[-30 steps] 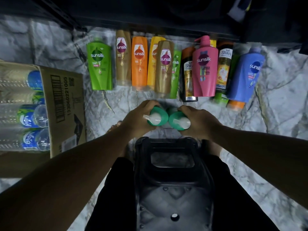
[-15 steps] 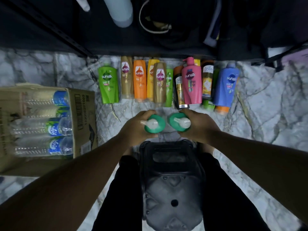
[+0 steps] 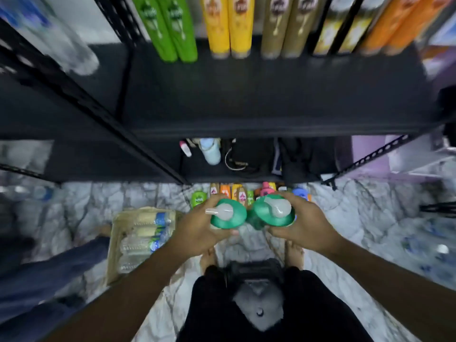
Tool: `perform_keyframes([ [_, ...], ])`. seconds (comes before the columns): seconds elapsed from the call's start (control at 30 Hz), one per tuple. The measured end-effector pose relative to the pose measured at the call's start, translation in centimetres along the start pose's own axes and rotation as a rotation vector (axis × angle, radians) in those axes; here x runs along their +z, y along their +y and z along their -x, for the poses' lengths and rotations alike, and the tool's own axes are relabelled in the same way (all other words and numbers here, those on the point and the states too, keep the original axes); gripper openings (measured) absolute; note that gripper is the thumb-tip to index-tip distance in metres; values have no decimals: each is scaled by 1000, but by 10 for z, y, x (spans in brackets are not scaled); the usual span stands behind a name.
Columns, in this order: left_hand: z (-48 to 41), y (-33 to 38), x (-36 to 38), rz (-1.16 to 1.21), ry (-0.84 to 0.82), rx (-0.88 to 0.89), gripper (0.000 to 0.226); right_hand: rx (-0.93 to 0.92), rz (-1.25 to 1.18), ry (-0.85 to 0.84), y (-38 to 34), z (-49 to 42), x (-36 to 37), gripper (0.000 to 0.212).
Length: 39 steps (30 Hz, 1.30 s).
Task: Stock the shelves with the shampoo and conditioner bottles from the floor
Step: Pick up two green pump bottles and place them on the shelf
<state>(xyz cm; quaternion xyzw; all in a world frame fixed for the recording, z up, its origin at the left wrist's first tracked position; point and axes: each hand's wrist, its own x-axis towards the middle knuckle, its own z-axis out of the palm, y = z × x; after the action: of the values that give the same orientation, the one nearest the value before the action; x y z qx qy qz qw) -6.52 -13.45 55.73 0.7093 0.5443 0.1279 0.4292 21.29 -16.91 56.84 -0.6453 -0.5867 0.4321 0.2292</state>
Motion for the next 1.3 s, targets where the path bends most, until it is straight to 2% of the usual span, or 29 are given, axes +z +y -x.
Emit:
perform_keyframes([
  [0.13, 31, 79, -64, 129, 135, 27, 81, -65, -251, 193, -78, 40, -42, 72],
  [0.2, 44, 118, -89, 182, 215, 102, 81, -118, -346, 274, -112, 57, -60, 72],
  [0.27, 54, 150, -110, 223, 296, 174, 77, -194, -421, 324, -142, 67, -76, 71],
  [0.43, 59, 224, -164, 429, 323, 319, 72, -336, -577, 407, -223, 74, -126, 62],
  [0.57, 49, 277, -203, 537, 442, 496, 74, -491, -652, 471, -283, 70, -168, 58],
  [0.7, 37, 333, -245, 535, 564, 682, 56, -655, -653, 521, -336, 58, -203, 48],
  [0.83, 27, 388, -285, 549, 690, 810, 51, -773, -642, 575, -391, 50, -239, 45],
  [1.07, 14, 466, -358, 583, 816, 917, 56, -909, -477, 647, -479, 30, -306, 36],
  [1.3, -23, 497, -411, 562, 849, 924, 46, -919, -447, 603, -530, -19, -343, 47],
])
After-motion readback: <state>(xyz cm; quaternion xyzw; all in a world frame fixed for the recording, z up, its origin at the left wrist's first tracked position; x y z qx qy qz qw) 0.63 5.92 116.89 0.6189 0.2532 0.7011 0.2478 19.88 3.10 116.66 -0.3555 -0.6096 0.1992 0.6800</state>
